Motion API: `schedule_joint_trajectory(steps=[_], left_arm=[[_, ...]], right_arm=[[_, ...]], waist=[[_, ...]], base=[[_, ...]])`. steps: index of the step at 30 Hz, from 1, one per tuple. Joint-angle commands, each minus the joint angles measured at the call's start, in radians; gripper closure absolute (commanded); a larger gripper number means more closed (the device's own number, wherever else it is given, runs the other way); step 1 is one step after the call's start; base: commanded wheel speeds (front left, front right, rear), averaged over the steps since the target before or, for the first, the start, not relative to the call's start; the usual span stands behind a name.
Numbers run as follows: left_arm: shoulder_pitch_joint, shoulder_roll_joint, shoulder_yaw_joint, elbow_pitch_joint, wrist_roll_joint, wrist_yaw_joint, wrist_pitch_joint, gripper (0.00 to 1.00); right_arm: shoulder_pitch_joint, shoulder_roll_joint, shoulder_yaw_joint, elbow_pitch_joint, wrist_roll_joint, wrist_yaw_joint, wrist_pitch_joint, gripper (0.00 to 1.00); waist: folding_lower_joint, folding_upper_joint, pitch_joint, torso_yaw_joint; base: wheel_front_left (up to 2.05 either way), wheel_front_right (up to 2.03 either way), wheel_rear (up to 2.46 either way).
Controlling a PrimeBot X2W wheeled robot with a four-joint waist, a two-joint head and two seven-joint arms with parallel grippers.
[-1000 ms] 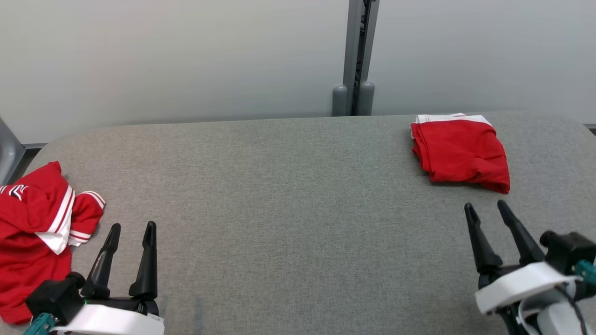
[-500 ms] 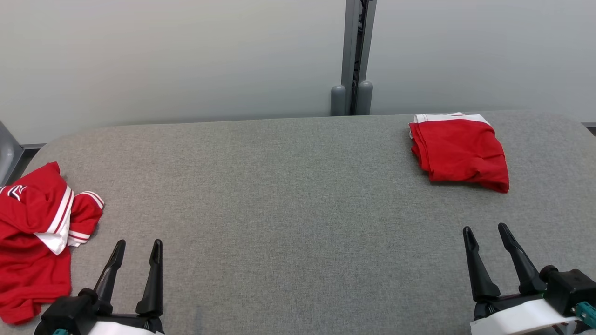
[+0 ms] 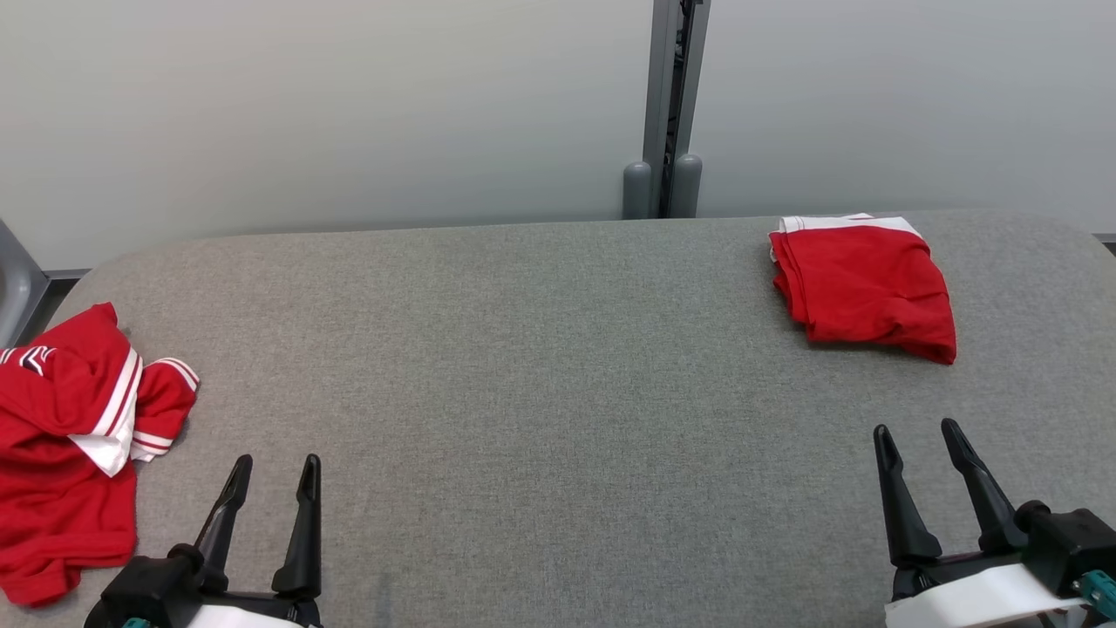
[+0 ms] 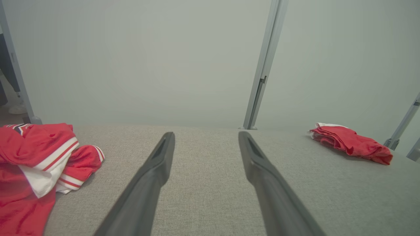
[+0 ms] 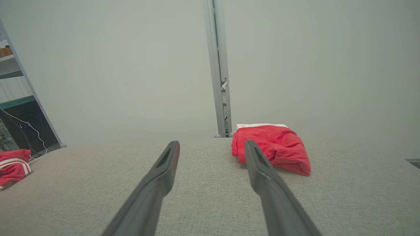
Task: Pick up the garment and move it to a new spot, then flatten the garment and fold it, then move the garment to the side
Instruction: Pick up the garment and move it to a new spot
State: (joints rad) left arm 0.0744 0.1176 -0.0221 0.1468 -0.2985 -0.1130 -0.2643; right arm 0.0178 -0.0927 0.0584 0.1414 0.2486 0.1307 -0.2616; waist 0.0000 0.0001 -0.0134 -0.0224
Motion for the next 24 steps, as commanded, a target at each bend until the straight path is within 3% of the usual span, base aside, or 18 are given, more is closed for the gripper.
schedule_joint_trajectory(steps=[1,15,24], left_arm=[[-0.015,0.001,0.006,0.006,0.01,-0.004,-0.001,0.0],[-0.029,-0.013,0.02,0.026,0.02,-0.016,-0.001,0.0],[-0.045,-0.007,0.027,0.04,0.016,-0.019,-0.001,0.0]], right_arm=[[0.001,-0.001,-0.006,-0.003,-0.003,0.0,-0.003,0.0],[-0.004,0.003,-0.002,0.014,0.001,0.0,-0.003,0.0],[-0.012,0.005,0.019,0.02,0.007,0.0,-0.003,0.0]], waist=[[0.0,-0.0001,0.0,0.001],[0.0,-0.0001,0.003,0.017],[0.0,-0.0001,0.001,0.084]], base=[[0.0,0.0,0.0],[0.0,0.0,0.0],[0.0,0.0,0.0]])
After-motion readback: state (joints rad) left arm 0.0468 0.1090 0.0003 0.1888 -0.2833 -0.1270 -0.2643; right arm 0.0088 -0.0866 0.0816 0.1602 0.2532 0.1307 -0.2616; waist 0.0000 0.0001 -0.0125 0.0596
